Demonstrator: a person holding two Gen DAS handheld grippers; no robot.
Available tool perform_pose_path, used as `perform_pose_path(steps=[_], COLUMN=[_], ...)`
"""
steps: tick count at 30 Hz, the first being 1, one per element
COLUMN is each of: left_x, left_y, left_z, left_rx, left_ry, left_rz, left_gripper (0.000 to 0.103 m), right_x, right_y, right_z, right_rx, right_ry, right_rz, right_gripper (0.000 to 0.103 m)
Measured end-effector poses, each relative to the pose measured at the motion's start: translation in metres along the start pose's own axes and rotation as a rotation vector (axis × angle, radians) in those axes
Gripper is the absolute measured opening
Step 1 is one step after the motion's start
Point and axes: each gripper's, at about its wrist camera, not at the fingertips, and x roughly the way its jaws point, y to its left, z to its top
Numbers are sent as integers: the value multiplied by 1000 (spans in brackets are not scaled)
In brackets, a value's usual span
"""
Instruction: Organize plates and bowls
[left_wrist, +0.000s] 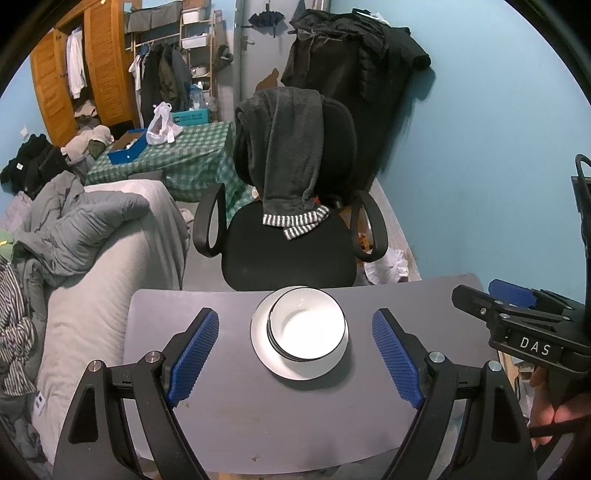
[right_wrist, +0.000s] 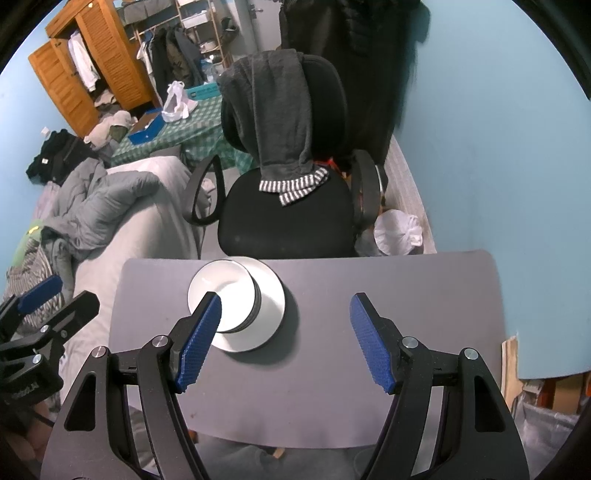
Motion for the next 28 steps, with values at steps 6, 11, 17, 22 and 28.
perform_pose_path(steps=[6,11,17,22,28], left_x=[0,3,5,6,10], left_y=[5,8,9,10,8], left_z=[2,5,5,5,7], left_rx=[-11,-19,-30,-33,-24], left_ry=[0,5,4,5,13], left_rz=[3,8,14,14,15], left_gripper=[86,86,86,86,86], right_x=[4,5,8,9,9], right_y=[-1,3,6,6,6], right_z=[5,8,11,12,12], right_rx=[-5,-14,-23,-25,-25], right_ry=[3,0,5,10,13], right_rz=[3,7,11,12,13], right_gripper=[71,71,71,71,71])
